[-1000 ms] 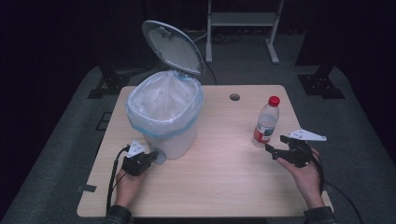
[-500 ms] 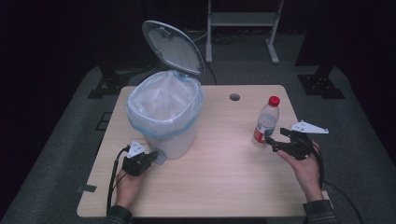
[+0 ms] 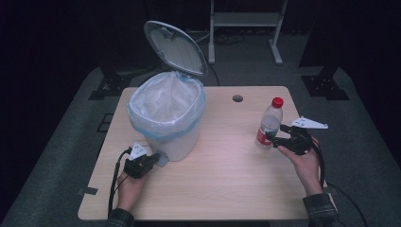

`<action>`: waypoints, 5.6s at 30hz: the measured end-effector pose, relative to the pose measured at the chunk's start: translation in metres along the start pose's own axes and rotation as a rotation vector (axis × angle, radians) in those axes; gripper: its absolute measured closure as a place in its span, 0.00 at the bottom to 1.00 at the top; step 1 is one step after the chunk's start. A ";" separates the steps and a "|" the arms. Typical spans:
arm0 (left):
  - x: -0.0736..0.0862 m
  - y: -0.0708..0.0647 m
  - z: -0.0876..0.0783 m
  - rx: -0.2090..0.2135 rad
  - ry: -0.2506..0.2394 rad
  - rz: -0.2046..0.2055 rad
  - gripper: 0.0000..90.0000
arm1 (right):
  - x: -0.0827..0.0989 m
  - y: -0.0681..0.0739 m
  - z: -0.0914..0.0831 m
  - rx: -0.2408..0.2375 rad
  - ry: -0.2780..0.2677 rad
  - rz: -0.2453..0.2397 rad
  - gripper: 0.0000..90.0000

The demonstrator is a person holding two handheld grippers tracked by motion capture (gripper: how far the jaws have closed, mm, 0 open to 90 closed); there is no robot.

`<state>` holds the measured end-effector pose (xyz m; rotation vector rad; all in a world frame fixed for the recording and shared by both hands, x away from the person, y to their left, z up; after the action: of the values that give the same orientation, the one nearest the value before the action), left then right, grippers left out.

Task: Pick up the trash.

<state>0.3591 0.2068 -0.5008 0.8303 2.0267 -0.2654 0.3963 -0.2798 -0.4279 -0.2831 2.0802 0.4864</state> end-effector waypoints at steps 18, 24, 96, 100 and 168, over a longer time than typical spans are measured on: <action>0.000 -0.002 0.000 -0.013 -0.001 0.009 0.99 | -0.011 -0.008 0.018 -0.001 0.000 0.003 0.27; 0.000 -0.002 0.000 -0.014 -0.001 0.011 0.99 | -0.012 -0.007 0.027 -0.002 0.014 -0.005 0.27; 0.000 -0.002 0.000 -0.016 0.000 0.011 0.98 | -0.028 0.007 0.011 -0.147 -0.027 -0.031 0.32; 0.000 -0.002 0.000 -0.016 0.001 0.010 0.98 | -0.033 0.012 0.007 -0.170 -0.038 -0.036 0.32; 0.000 -0.002 0.000 -0.016 -0.001 0.010 0.98 | -0.136 0.147 -0.016 -0.607 -0.238 -0.111 0.32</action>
<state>0.3582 0.2052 -0.5009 0.8304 2.0210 -0.2434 0.3986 -0.1544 -0.2711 -0.6557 1.6355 1.0271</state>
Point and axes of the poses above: each handheld gripper's, and its own axes: z roughly forward along the jaws, x roughly out of its underside, y roughly to its left, the point moved 4 cm from there along z, roughly forward along the jaws, and after that the axes turned 9 degrees about z, right-handed, at the moved point
